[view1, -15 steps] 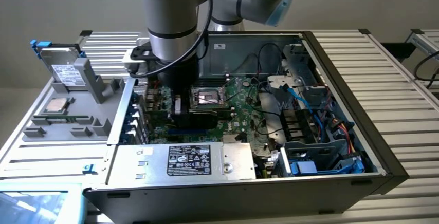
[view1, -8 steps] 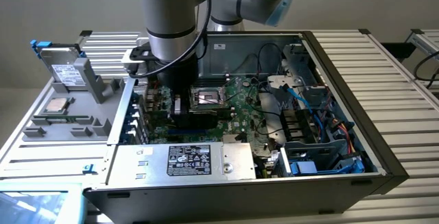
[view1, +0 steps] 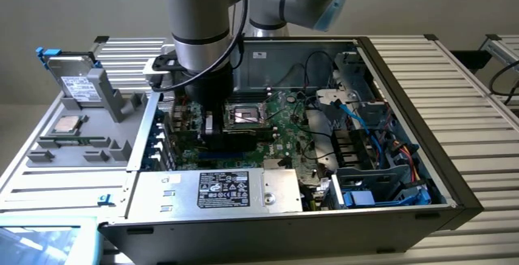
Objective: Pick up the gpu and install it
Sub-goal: 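Insert the gpu into the slot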
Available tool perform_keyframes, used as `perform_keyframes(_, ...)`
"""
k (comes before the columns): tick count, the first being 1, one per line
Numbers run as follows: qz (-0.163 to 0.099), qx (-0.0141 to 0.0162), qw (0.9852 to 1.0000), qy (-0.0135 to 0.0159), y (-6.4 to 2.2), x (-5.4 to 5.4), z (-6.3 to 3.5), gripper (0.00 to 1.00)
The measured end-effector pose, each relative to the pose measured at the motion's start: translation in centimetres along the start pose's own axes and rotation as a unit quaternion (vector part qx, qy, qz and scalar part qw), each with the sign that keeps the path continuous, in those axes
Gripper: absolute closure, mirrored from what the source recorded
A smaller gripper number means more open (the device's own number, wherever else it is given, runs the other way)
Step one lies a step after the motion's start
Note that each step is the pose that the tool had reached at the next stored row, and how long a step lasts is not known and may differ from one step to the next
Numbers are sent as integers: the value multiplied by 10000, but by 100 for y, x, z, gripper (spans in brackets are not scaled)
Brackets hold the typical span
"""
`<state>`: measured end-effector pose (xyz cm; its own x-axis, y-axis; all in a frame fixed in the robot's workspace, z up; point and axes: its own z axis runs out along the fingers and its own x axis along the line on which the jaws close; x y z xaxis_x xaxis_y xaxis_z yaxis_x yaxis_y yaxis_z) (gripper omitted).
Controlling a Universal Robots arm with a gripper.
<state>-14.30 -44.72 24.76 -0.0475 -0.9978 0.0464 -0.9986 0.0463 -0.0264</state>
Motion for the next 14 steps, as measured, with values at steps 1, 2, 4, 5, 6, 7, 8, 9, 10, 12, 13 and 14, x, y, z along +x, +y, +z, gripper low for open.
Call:
perform_keyframes(1,-2,0,10000,0,0,0,0,71)
perform_keyframes(2,-2,0,10000,0,0,0,0,71)
perform_keyframes(4,-1,0,10000,0,1,-1,0,71)
perform_keyframes(5,-1,0,10000,0,1,0,0,71)
perform_keyframes(6,-2,0,10000,0,1,0,0,71)
perform_keyframes(7,-2,-1,10000,1,1,0,0,71)
perform_keyframes(8,-2,-1,10000,1,1,-1,3,71)
perform_keyframes(9,-2,-1,10000,1,1,-1,6,71)
perform_keyframes(10,-1,0,10000,2,1,-1,10,71)
perform_keyframes(12,-2,0,10000,8,1,-1,17,71)
perform_keyframes(13,-2,0,10000,10,1,-1,19,71)
perform_keyframes(14,-2,0,10000,11,1,-1,21,71)
